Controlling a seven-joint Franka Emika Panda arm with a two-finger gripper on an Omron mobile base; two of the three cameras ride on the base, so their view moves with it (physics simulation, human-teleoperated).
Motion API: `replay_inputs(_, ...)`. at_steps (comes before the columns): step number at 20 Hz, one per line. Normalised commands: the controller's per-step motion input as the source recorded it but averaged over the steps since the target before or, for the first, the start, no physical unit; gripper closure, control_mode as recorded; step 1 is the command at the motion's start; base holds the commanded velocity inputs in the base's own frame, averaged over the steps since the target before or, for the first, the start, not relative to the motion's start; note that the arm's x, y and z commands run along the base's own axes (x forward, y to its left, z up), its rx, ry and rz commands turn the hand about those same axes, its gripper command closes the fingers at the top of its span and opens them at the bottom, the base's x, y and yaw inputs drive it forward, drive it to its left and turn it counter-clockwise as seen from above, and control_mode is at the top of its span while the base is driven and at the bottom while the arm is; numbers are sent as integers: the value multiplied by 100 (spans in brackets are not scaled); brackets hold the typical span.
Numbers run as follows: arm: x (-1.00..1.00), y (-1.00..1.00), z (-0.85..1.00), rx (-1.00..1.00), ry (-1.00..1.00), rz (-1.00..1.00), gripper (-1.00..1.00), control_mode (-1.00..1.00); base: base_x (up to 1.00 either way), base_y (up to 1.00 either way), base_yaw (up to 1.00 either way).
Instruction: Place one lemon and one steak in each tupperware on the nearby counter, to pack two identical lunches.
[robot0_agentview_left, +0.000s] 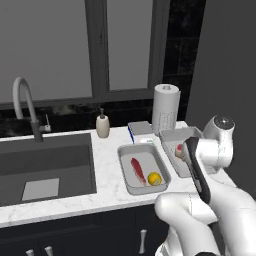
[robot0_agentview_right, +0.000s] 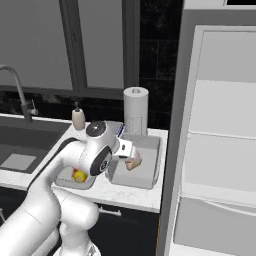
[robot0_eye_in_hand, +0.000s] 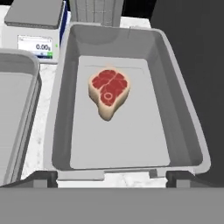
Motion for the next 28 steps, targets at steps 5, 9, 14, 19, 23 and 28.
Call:
replay_inputs(5, -38, 16, 11, -4, 0, 0, -100, 100, -60, 29, 2)
replay_inputs(9, 0, 0, 0, 0, 0, 0, -100, 100, -100, 10, 6)
replay_inputs(14, 0, 0, 0, 0, 0, 0, -100, 100, -86, -66, 0)
replay_inputs(19, 0, 0, 0, 0, 0, 0, -100, 100, -1, -100, -7)
replay_inputs(23, 0, 0, 0, 0, 0, 0, -100, 100, 27, -98, -6)
replay_inputs(28, 0, 0, 0, 0, 0, 0, -100, 100, 54, -66, -5)
